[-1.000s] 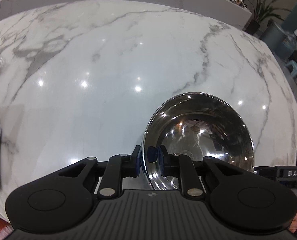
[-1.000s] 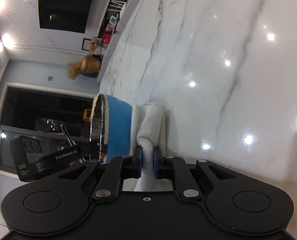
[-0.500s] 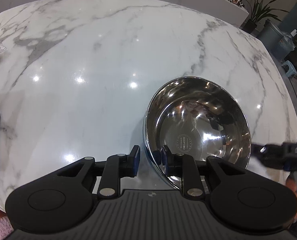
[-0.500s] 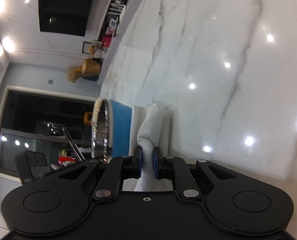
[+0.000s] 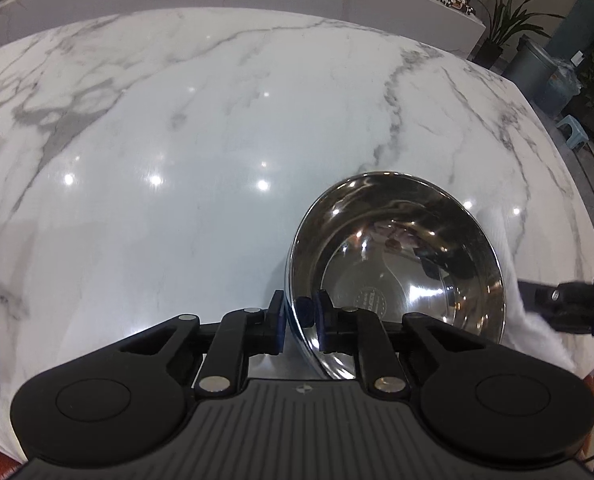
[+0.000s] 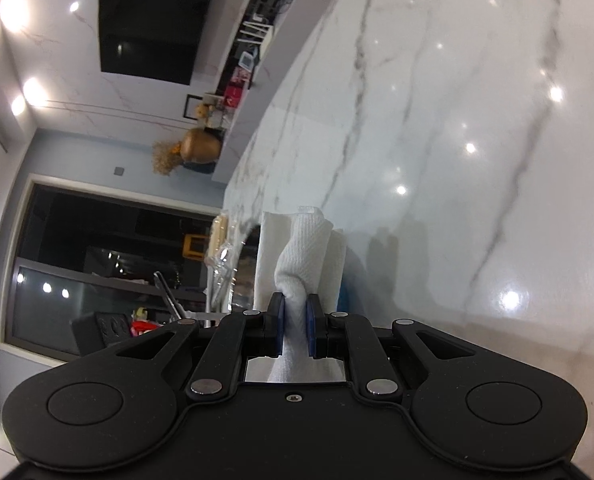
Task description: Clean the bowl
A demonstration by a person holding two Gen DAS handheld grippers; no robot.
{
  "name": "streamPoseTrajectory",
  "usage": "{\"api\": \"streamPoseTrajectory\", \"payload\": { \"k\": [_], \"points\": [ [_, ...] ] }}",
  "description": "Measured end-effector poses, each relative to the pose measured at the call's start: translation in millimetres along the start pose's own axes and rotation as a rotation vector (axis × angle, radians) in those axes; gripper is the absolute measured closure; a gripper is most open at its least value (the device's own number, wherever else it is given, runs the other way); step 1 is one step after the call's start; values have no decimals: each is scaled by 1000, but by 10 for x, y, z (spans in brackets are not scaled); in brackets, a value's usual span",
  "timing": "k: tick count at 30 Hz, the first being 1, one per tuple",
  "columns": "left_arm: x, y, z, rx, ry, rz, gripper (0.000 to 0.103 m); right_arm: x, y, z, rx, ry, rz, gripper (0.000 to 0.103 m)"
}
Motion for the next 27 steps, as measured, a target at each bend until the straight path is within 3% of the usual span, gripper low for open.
{"api": "streamPoseTrajectory", "payload": {
  "k": [10, 16, 27],
  "points": [
    [40, 37, 22, -3, -19, -24, 90, -231, -189, 278, 42, -50, 63, 93],
    [79, -55, 15, 14, -39, -73, 83, -247, -203, 265, 38, -52, 72, 93],
    [74, -64, -28, -9, -36, -1, 88, -112, -167, 224, 40, -91, 33, 93]
  ]
}}
Point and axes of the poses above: each gripper's, at about its wrist camera, not at the fingertips, and z roughly the way its jaws point, x to its left, y to its top, the point moved 6 cm from there along z, roughly the way its jaws point, and after that the axes turned 5 degrees about -z, right-handed, at the moved point
